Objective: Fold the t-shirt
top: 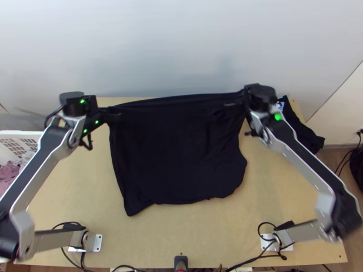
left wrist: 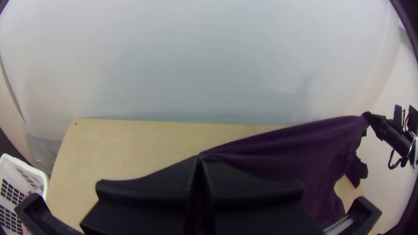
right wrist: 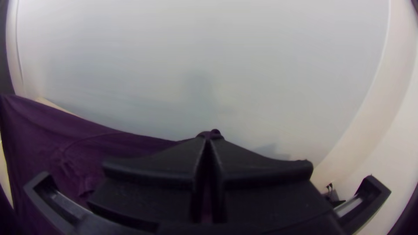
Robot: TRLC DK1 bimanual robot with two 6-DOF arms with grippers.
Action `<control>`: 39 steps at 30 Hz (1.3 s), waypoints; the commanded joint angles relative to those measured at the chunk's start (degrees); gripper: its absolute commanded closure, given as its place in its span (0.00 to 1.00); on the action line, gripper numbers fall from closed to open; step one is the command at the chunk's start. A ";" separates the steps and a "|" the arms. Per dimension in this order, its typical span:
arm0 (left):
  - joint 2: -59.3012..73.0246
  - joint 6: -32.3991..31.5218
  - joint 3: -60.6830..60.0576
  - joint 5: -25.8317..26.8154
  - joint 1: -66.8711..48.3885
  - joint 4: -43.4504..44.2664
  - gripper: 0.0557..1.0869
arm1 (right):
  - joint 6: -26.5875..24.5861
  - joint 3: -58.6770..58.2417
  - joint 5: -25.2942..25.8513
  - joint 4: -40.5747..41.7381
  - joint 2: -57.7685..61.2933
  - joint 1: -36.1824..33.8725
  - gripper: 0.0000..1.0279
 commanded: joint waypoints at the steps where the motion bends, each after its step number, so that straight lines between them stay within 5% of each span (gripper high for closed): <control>1: 13.90 -3.09 5.19 -0.21 3.79 5.00 0.96 | 3.47 10.77 -0.07 2.48 17.34 -2.62 0.97; 16: 26.30 -6.78 11.16 -0.21 6.08 9.48 0.95 | 6.98 22.46 1.52 -3.58 30.17 -0.77 0.97; 18: 26.21 -7.84 11.87 -0.21 5.90 7.37 0.71 | 6.98 22.46 2.40 -3.84 30.17 0.19 0.83; 20: 25.95 -8.28 13.62 0.58 5.02 1.48 0.43 | 6.98 22.46 3.19 -4.99 29.82 1.34 0.56; 24: 20.85 -8.54 12.66 1.11 2.21 -4.67 0.28 | 8.04 21.76 3.45 -9.12 27.10 3.89 0.08; 30: 10.65 -10.92 7.38 1.20 -1.13 -7.57 0.28 | 9.44 18.24 3.45 -11.93 19.45 5.64 0.04; 37: -7.80 -10.74 -4.04 7.18 -2.45 -21.46 0.28 | 14.45 16.75 2.83 -21.86 6.53 4.24 0.04; 39: -13.43 -10.48 -7.73 7.53 -3.15 -25.33 0.21 | 15.24 15.25 1.87 -23.88 2.40 3.45 0.04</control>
